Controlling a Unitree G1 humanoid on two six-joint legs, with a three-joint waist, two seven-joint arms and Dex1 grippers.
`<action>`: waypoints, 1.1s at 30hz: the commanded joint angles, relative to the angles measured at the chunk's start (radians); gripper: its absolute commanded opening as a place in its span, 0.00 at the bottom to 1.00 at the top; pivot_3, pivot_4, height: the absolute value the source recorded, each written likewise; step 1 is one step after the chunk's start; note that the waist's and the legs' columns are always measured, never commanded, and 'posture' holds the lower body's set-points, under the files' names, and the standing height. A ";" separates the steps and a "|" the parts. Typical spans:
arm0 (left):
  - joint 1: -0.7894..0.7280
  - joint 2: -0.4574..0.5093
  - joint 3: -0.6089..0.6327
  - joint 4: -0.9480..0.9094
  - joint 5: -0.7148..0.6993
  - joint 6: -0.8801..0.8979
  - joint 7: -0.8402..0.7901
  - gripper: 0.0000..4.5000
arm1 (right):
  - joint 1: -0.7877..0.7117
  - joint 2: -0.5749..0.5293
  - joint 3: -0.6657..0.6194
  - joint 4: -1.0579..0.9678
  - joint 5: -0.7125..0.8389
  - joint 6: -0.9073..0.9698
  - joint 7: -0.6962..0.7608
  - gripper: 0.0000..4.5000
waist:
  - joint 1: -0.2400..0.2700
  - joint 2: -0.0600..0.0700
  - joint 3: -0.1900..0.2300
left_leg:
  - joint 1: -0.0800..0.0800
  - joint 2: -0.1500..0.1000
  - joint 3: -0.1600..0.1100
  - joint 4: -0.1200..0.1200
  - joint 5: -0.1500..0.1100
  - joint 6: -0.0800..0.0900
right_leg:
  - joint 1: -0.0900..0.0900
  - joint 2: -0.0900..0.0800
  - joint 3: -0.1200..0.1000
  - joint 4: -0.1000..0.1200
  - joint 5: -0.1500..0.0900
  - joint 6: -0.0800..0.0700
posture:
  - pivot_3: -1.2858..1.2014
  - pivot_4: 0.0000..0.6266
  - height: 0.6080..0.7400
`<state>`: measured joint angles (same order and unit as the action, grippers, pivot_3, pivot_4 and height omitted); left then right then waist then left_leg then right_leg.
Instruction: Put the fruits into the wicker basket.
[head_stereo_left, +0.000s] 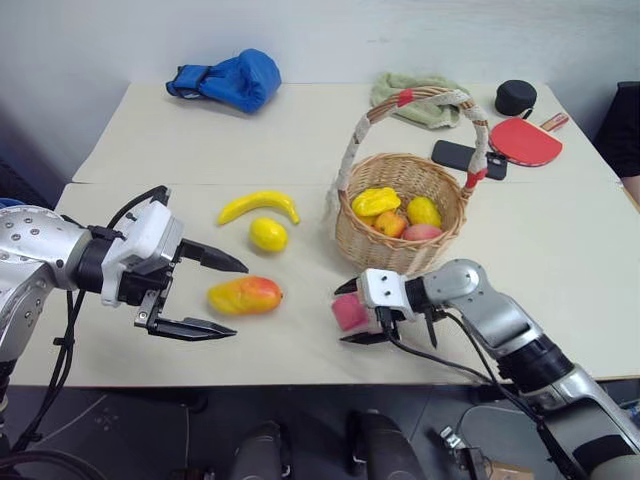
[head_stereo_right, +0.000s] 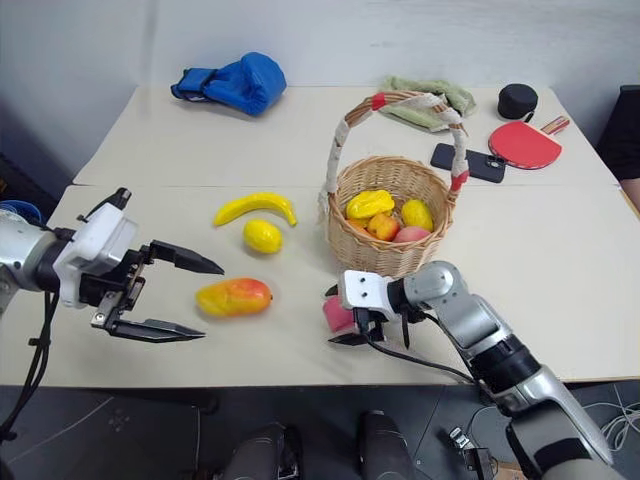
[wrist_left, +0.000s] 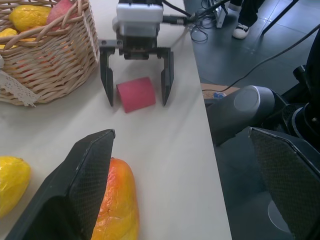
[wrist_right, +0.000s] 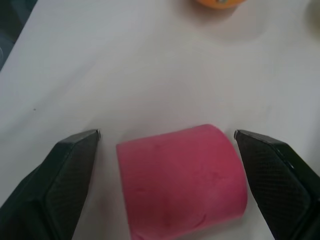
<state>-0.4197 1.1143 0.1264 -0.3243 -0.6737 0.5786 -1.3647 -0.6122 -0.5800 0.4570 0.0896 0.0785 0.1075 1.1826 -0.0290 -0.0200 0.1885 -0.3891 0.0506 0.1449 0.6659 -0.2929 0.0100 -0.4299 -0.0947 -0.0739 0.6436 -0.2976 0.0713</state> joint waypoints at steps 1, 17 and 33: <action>-0.014 -0.002 0.015 -0.023 -0.007 0.003 0.015 1.00 | -0.004 0.012 -0.001 0.053 -0.030 -0.040 0.010 0.91 | -0.001 -0.001 -0.001 | 0.001 0.000 0.000 0.000 0.000 0.000 | 0.000 0.000 0.000 0.000 0.000 0.000 | 0.52 0.24 1.00; -0.156 -0.167 -0.049 -0.024 -0.061 0.047 0.087 1.00 | 0.474 -0.263 -0.769 -0.331 0.392 0.467 -0.178 0.38 | 0.032 -0.002 -0.001 | 0.000 -0.001 -0.003 0.001 -0.001 0.002 | 0.003 -0.002 0.002 -0.001 0.000 0.001 | 0.52 0.24 1.00; -0.166 -0.196 -0.076 0.109 0.055 -0.029 0.071 1.00 | 0.422 -0.295 -0.885 -0.009 0.309 0.498 -0.407 0.99 | 0.001 -0.002 0.000 | 0.003 -0.001 0.002 -0.002 0.001 0.000 | 0.002 0.001 0.012 -0.001 0.001 0.003 | 0.52 0.24 1.00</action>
<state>-0.5872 0.8939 0.0207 -0.2170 -0.6295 0.5681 -1.2849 -0.1954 -0.8282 -0.3629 0.1523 0.3580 0.5922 0.7563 -0.0276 -0.0216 0.1883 -0.3862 0.0494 0.1469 0.6644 -0.2919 0.0108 -0.4282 -0.0942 -0.0617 0.6431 -0.2968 0.0745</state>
